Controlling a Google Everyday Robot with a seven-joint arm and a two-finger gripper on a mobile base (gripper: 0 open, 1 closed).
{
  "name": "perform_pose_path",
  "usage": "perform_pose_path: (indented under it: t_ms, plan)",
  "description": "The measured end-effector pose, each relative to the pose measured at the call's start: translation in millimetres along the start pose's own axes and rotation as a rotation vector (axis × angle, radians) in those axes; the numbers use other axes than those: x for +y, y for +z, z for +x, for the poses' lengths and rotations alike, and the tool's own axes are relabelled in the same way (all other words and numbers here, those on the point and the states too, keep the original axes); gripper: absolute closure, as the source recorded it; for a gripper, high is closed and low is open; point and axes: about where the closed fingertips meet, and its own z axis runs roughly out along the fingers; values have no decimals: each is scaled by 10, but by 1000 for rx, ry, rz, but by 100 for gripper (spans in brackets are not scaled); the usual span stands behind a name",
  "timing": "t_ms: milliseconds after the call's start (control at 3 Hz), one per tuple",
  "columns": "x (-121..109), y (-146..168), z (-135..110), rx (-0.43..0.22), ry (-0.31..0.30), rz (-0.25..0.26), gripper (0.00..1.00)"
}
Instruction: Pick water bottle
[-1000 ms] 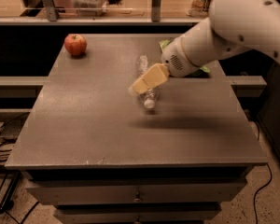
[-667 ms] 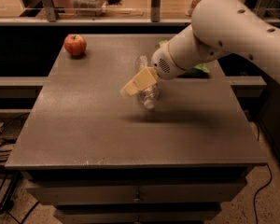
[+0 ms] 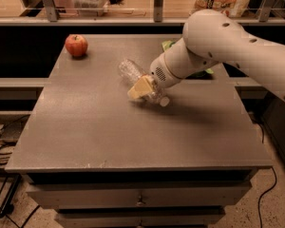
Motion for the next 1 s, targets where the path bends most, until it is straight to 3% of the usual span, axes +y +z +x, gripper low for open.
perform_pose_path:
  t_ms: [333, 667, 1000]
  plan:
    - [-75, -149, -15, -8, -4, 38, 73]
    - [-131, -627, -240, -51, -97, 121, 96]
    - [-152, -1248, -575, -129, -234, 192, 100]
